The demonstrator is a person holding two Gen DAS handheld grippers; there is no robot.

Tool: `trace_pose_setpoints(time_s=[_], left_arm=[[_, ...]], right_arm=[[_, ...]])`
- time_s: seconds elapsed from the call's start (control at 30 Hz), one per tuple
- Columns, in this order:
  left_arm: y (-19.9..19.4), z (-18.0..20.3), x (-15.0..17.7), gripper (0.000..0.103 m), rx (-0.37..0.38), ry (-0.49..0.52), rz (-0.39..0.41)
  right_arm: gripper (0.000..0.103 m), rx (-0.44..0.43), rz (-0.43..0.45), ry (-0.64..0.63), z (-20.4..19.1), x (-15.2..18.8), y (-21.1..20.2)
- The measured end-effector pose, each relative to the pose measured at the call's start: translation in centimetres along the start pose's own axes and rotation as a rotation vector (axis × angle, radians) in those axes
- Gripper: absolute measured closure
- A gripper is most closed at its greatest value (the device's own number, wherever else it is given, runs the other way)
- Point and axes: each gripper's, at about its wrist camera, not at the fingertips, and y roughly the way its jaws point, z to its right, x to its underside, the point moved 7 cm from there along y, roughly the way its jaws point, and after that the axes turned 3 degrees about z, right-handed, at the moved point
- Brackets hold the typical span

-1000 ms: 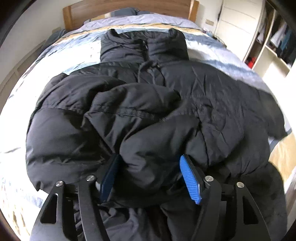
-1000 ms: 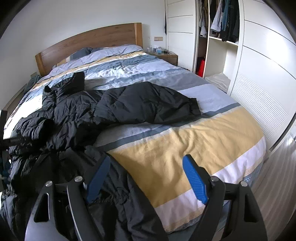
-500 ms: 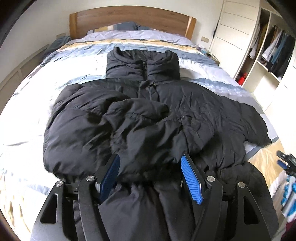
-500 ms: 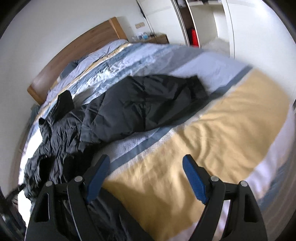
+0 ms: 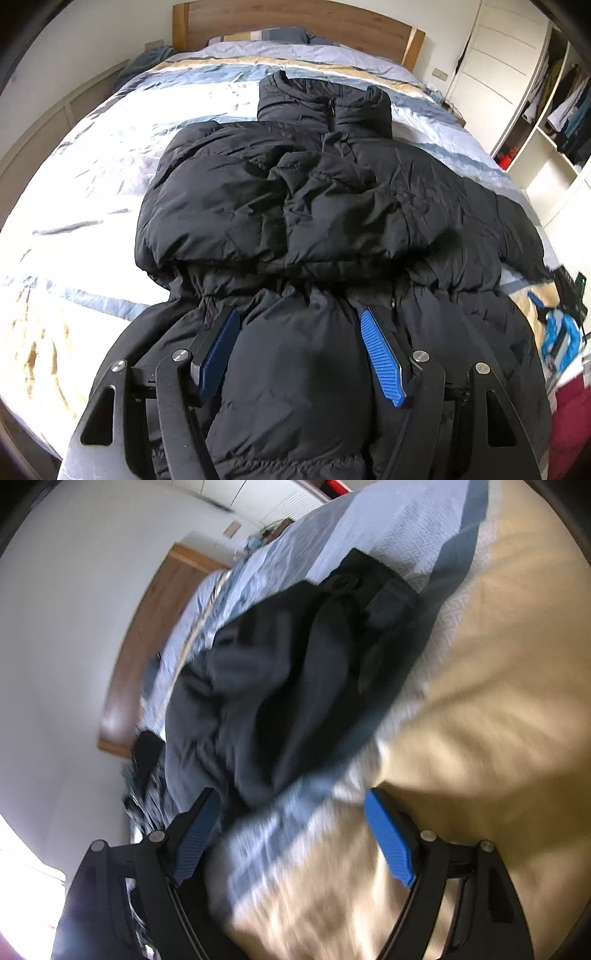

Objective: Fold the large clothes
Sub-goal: 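Grasp the other sleeve cuff with the right tool, then fold the held sleeve across the coat body and open the right tool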

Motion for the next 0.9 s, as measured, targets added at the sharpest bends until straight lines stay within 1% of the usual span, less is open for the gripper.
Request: trace_pose_setpoints(time_s=[0.17,0.3,0.33,0.37,0.4,0.43,0.47,0.57,0.63,0.67,0.73,0.9], left_arm=[[-0.7,0.5,-0.2,0.036,0.003,0.02,0.004],[-0.6,1.2,0.0,0.036,-0.007,0.054,0.002],[-0.6,1.4,0.0,0.036,-0.004,0.058,0.0],[-0.5,1.6,0.1,0.036,0.0,0.061,-0.003],[-0.4,1.7,0.2,0.036,0.002,0.064,-0.005],[-0.4,1.8,0.2,0.036,0.003,0.068,-0.004],[-0.3,1.9,0.3,0.036,0.003,0.074,-0.004],[-0.5,2.2,0.4,0.036,0.009,0.086,-0.001],[-0.7,2.2,0.4,0.036,0.012,0.087,0.003],[-0.9,2.2,0.5,0.036,0.015,0.086,0.006],[-1.2,2.0,0.5,0.036,0.02,0.075,0.012],[-2.2,1.5,0.9,0.036,0.027,0.053,0.033]], right_arm=[[0.024,-0.082,0.076,0.117,0.9,-2.5,0.8],[0.028,-0.112,0.115,0.153,1.2,-3.5,1.2],[0.032,-0.117,0.118,0.159,1.2,-3.6,1.3],[0.04,-0.122,0.123,0.171,1.3,-3.7,1.5],[0.044,-0.124,0.125,0.181,1.6,-3.7,1.6],[0.054,-0.128,0.127,0.195,2.0,-3.8,1.7],[0.061,-0.134,0.129,0.211,2.4,-4.0,1.7],[0.07,-0.151,0.139,0.231,2.6,-4.1,1.5],[0.085,-0.161,0.145,0.217,2.4,-4.3,1.1],[0.089,-0.162,0.148,0.192,1.7,-4.3,0.8],[0.092,-0.169,0.152,0.158,0.7,-4.8,0.1],[0.093,-0.191,0.169,0.014,-4.3,-5.5,-2.0]])
